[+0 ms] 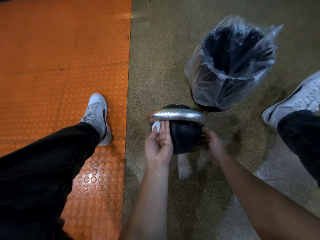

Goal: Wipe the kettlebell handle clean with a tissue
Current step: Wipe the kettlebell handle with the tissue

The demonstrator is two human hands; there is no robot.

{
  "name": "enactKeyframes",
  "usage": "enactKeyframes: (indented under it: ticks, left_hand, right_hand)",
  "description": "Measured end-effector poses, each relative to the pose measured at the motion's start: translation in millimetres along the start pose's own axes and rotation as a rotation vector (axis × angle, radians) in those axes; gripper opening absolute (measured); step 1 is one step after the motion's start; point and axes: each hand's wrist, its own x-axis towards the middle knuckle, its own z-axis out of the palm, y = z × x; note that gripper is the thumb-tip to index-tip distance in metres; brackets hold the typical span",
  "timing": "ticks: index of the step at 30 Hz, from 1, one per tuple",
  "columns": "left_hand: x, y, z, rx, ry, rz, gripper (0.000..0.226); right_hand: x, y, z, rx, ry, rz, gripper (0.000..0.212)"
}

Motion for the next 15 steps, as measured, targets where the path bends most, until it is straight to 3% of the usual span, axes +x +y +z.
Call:
enactKeyframes:
  ticks: [7,11,15]
  left_hand:
    - [9,4,29,0.096,0.214,0.005,0.029]
    - [-1,4,27,0.204,0.165,0.043,0.020]
    - [11,7,29,0.293,0.180,0.037,0.031]
  right_hand:
    - [-5,-3,1,0.000,-0.021,-0.007,0.031]
    - [-5,-3,2,-0.010,-0.002,-0.011,0.030]
    - [0,1,0,-0.007,-0.010,0.009,0.033]
